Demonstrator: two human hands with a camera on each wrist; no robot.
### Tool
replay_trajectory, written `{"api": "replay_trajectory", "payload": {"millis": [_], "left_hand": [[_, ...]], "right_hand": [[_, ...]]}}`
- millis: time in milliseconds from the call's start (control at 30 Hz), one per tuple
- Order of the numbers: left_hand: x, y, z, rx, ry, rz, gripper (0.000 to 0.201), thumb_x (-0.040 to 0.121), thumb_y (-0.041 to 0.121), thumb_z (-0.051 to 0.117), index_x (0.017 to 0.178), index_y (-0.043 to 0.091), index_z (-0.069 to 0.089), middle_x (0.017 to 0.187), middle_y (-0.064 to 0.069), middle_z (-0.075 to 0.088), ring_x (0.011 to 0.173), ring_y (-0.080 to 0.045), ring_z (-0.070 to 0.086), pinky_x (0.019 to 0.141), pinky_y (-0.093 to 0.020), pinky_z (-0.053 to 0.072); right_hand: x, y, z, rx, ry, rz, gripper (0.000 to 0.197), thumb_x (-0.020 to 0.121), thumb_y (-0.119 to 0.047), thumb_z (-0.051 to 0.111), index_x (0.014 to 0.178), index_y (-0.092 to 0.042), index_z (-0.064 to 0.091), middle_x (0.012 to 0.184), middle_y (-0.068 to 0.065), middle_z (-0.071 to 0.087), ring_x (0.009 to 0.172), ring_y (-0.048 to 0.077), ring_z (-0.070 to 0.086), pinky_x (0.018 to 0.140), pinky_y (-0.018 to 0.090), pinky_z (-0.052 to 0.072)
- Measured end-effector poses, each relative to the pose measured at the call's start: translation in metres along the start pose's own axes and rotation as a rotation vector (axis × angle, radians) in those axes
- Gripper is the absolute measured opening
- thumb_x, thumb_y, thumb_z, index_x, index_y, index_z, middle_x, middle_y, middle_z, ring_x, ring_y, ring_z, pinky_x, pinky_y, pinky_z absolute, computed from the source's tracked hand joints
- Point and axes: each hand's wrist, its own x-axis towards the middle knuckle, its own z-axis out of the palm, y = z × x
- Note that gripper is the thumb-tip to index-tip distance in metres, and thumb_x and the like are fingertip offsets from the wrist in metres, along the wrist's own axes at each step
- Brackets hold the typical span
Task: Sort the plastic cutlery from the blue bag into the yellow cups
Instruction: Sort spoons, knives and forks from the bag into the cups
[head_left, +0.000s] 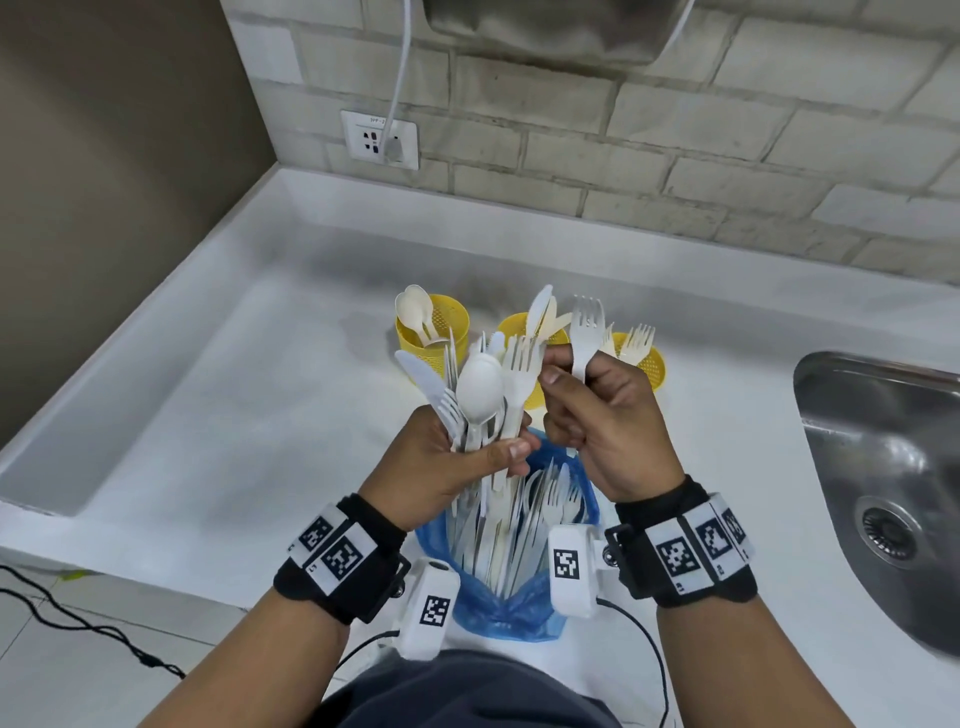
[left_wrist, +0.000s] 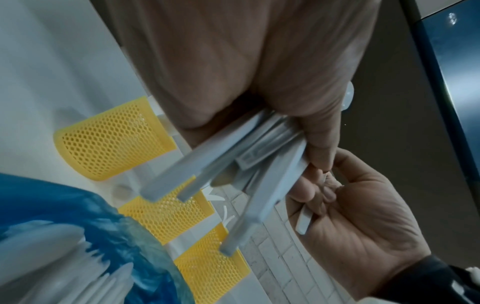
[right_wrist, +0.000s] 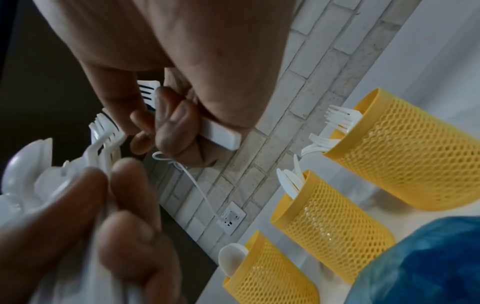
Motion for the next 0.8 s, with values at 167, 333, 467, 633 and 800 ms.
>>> {"api": "replay_trajectory", "payload": {"millis": [167, 333, 467, 633, 800], "left_hand": [[0.004, 0.003, 0.005, 0.085, 0.033, 0.023, 0.015, 0.088, 0.003, 0.075, 0.100, 0.010, 0.076, 0.091, -0.005, 0.079, 0.087, -0.022, 0.075, 0.083, -0.031, 0.060], [0.005, 0.004, 0.007, 0.248, 0.187, 0.020, 0.019, 0.077, 0.026, 0.084, 0.094, 0.024, 0.076, 0.090, 0.015, 0.078, 0.088, 0.000, 0.072, 0.078, -0.012, 0.054], [0.005, 0.004, 0.008, 0.305, 0.208, -0.018, 0.018, 0.077, 0.027, 0.084, 0.087, 0.030, 0.070, 0.074, 0.032, 0.071, 0.076, 0.013, 0.067, 0.069, -0.004, 0.047], [0.004, 0.005, 0.008, 0.287, 0.176, -0.019, 0.021, 0.079, 0.020, 0.083, 0.086, 0.034, 0.068, 0.072, 0.037, 0.068, 0.077, 0.017, 0.065, 0.069, -0.001, 0.045], [0.003, 0.009, 0.005, 0.291, 0.159, -0.005, 0.017, 0.081, 0.021, 0.082, 0.087, 0.033, 0.072, 0.074, 0.037, 0.069, 0.081, 0.018, 0.065, 0.072, 0.000, 0.044]], "right_hand": [[0.001, 0.001, -0.011, 0.007, -0.007, -0.052, 0.011, 0.085, -0.013, 0.069, 0.094, -0.016, 0.076, 0.060, -0.003, 0.054, 0.044, 0.011, 0.035, 0.049, 0.024, 0.032], [0.001, 0.005, -0.017, 0.063, -0.026, -0.090, 0.013, 0.080, -0.019, 0.072, 0.091, -0.020, 0.078, 0.070, 0.004, 0.058, 0.049, 0.013, 0.038, 0.052, 0.025, 0.035], [-0.002, 0.005, -0.016, 0.065, -0.035, -0.092, 0.014, 0.080, -0.021, 0.076, 0.094, -0.020, 0.079, 0.076, 0.009, 0.058, 0.054, 0.017, 0.037, 0.054, 0.028, 0.035], [-0.004, 0.003, -0.010, 0.080, -0.042, -0.060, 0.017, 0.086, -0.025, 0.069, 0.099, -0.022, 0.079, 0.069, 0.017, 0.038, 0.056, 0.025, 0.025, 0.056, 0.031, 0.029], [-0.001, 0.001, -0.005, 0.123, -0.013, -0.012, 0.038, 0.098, -0.020, 0.041, 0.102, -0.013, 0.078, 0.078, 0.017, 0.047, 0.061, 0.022, 0.040, 0.060, 0.036, 0.029]]}}
